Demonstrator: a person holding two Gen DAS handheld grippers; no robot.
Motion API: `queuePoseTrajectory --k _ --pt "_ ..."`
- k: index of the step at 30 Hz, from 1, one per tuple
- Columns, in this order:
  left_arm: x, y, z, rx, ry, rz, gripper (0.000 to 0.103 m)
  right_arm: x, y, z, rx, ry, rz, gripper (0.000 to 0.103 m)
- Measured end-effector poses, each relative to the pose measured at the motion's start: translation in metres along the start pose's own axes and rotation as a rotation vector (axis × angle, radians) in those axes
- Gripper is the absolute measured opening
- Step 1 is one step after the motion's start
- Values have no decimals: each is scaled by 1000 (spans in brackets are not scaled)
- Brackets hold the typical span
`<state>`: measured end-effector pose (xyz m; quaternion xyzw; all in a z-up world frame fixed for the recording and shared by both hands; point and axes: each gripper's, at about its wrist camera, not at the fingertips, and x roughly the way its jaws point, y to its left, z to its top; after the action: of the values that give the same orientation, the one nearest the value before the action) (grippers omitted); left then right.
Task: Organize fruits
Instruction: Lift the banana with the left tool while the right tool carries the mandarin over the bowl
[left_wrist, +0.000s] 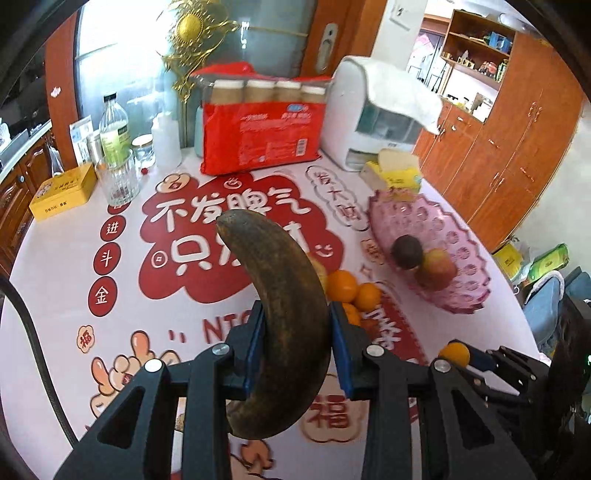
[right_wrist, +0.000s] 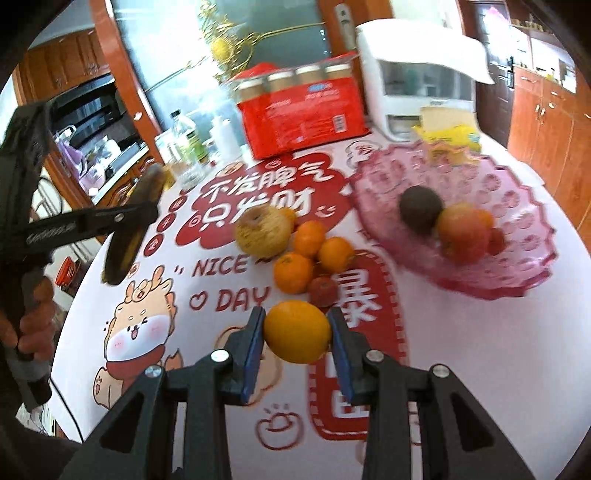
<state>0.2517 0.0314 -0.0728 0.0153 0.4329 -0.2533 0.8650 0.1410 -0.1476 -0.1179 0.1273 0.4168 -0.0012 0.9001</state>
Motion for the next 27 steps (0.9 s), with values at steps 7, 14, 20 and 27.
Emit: queuePoseTrajectory --k 7,14,20,27 --pt "-10 -48 2 -21 -31 -3 32 -29 -53 10 15 -31 -20 34" --pt "-8 -100 13 -21 -65 -3 32 -48 -98 23 1 -45 -29 34" --pt "0 -136 23 -29 -95 7 32 -54 -134 38 -28 -51 -21 34" --pt "17 -170 35 -40 -110 25 32 -49 -169 54 -60 -33 -1 35"
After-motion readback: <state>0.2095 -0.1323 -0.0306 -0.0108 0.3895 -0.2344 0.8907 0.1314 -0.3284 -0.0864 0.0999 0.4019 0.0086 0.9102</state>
